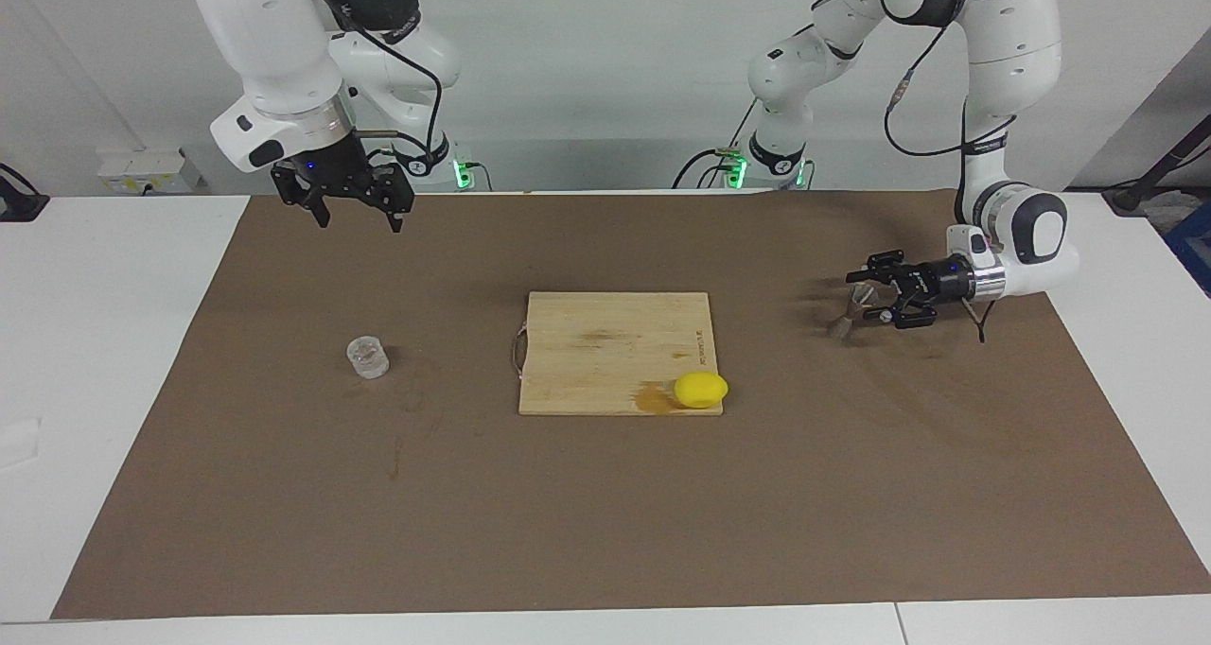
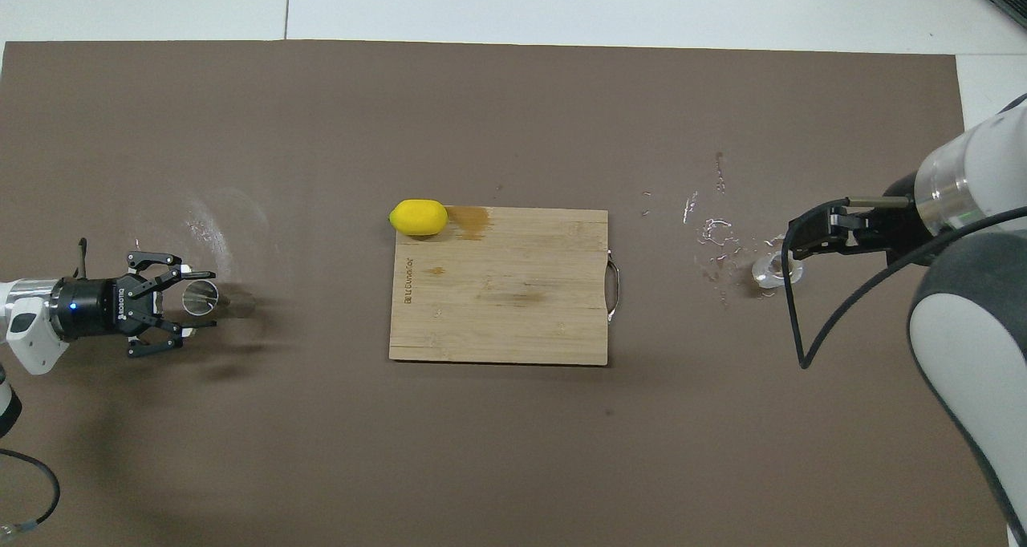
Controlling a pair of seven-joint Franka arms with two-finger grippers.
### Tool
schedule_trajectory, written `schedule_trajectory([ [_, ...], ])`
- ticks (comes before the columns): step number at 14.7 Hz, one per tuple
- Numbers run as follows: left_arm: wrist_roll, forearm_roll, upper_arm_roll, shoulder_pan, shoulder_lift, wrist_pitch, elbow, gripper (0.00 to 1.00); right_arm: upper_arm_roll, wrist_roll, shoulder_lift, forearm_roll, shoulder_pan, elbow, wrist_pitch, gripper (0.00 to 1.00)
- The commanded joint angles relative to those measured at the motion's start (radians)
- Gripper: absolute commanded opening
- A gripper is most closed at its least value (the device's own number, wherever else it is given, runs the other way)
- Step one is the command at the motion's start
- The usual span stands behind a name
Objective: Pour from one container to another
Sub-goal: 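Carry the metal cup with the left gripper onto the cutting board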
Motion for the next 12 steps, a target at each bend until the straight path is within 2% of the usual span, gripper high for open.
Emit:
schedule_trajectory([
  [1,0.025,-0.02,-0.002,0.004,0.001,0.034,-0.008,0.21,0.004,-0.019,-0.015,0.021,-0.014,-0.018,0.018,1.0],
  [2,0.025,-0.02,-0.002,0.006,0.002,0.037,-0.005,0.11,0.004,-0.019,-0.015,0.022,-0.014,-0.018,0.018,1.0],
  [3,0.023,-0.022,-0.002,0.004,0.002,0.038,-0.002,0.09,0.004,-0.019,-0.015,0.022,-0.014,-0.018,0.018,1.0],
  [8,-0.054,-0.025,-0.006,-0.017,0.008,0.014,0.03,0.11,0.004,-0.019,-0.015,0.022,-0.014,-0.018,0.018,1.0],
  [12,-0.125,-0.056,-0.006,-0.072,0.005,-0.031,0.038,0.11,0.004,-0.019,-0.015,0.022,-0.014,-0.018,0.018,1.0],
])
